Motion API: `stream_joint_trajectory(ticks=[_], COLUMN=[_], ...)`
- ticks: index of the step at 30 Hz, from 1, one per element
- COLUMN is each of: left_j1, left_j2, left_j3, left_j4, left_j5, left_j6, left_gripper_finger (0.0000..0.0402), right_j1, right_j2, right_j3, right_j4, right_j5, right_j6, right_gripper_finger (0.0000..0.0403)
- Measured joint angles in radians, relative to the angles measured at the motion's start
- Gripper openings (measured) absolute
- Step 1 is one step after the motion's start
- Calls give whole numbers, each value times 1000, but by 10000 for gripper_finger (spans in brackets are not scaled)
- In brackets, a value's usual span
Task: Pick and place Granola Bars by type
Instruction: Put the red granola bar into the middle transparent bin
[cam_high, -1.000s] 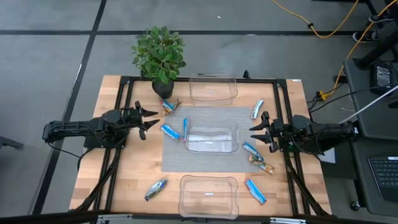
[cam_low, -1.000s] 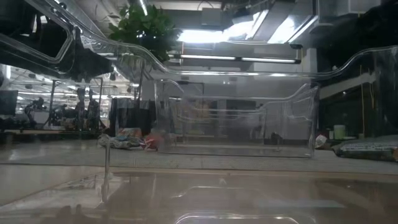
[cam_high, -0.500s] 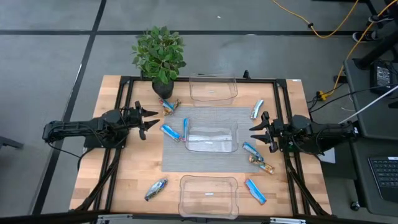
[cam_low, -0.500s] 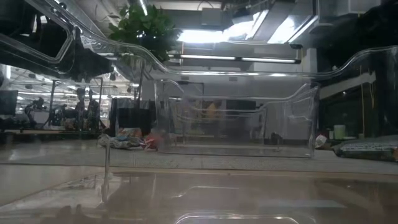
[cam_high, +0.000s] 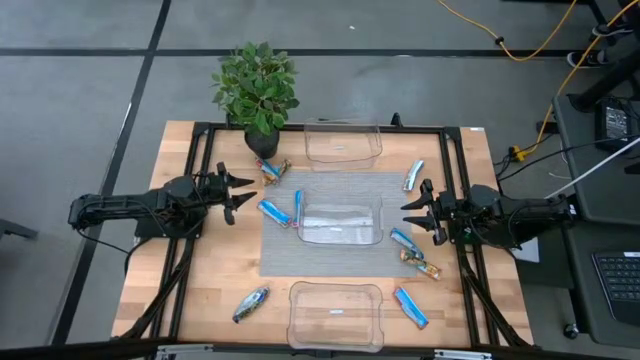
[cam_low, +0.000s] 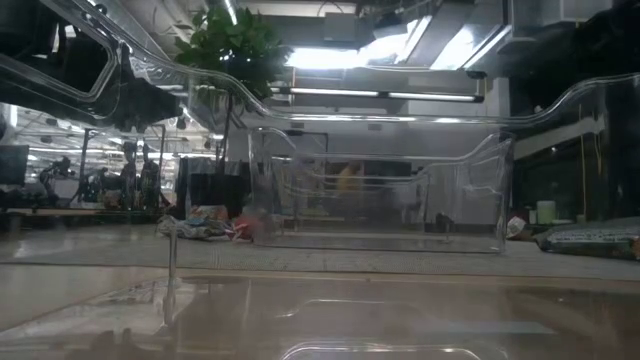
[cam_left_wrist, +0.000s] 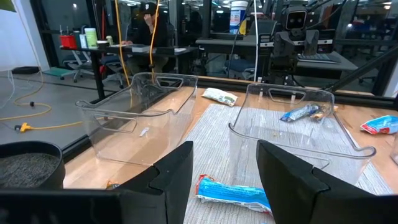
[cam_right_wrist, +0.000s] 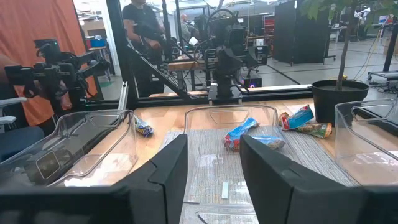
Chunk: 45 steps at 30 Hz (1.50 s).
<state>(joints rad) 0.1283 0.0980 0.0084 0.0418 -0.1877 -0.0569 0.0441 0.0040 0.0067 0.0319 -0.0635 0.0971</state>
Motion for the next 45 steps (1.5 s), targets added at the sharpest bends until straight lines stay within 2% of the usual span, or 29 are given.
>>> stream_joint_trajectory(ticks=[9, 12, 15, 19, 22, 28, 33, 37, 39, 45], left_j1=[0, 0, 0, -3, -3, -3, -3, -3, -3, -3], left_j2=[0, 0, 1, 40, 141, 461, 676, 796, 839, 945], left_j3=[0, 0, 37, 201, 385, 811, 1070, 1194, 1234, 1255], left_j4=[15, 84, 141, 75, -60, -437, -562, -630, -669, -842], left_j5=[-24, -80, -81, -83, -82, -51, 9, 16, 54, 110], left_j6=[-68, -102, -71, 62, 134, -13, 33, 25, 24, 1], left_gripper_finger=[169, 169, 168, 168, 168, 168, 168, 168, 168, 168], right_j1=[0, 0, 0, 0, 0, 0, 0, 0, 0, 0], right_j2=[0, 0, 0, 0, 0, 0, 0, 0, 0, 0], right_j3=[0, 0, 0, 0, 0, 0, 0, 0, 0, 0], right_j4=[0, 0, 0, 0, 0, -1, -1, -1, -1, -2], right_j5=[0, 1, 32, 36, 36, 36, 36, 36, 36, 36], right_j6=[0, 3, 55, 47, 6, -25, -27, -27, -27, -27], right_gripper_finger=[149, 149, 149, 149, 149, 149, 149, 149, 149, 149])
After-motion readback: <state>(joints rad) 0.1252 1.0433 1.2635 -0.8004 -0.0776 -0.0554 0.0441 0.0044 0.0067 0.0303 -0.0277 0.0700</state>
